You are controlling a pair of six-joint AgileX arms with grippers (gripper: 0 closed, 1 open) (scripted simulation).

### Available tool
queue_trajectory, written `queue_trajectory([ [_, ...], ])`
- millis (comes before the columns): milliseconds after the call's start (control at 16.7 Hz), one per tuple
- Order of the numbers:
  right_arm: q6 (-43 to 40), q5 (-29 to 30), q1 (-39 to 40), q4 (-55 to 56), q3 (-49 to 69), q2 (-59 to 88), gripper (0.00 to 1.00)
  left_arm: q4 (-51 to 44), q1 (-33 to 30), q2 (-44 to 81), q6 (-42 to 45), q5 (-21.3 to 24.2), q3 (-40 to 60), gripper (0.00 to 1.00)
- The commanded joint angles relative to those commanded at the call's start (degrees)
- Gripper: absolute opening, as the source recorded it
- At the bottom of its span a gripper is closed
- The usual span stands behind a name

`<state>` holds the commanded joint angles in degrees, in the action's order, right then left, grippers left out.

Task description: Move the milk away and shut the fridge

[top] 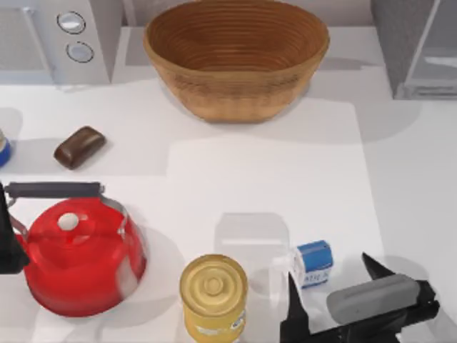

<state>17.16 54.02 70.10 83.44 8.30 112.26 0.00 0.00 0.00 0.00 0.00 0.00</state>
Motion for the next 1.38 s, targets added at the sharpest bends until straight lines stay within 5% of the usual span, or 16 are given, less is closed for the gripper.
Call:
queue_trajectory([
  [960,-4.3,-8.2,-8.8,3.6,5.7,6.0,1.00,0.0,0.0,0.0,0.0,0.0,0.0,1.00],
  [1380,-4.3,-8.2,-8.8,3.6,5.7,6.0,0.47,0.0,0.0,0.0,0.0,0.0,0.0,1.00],
])
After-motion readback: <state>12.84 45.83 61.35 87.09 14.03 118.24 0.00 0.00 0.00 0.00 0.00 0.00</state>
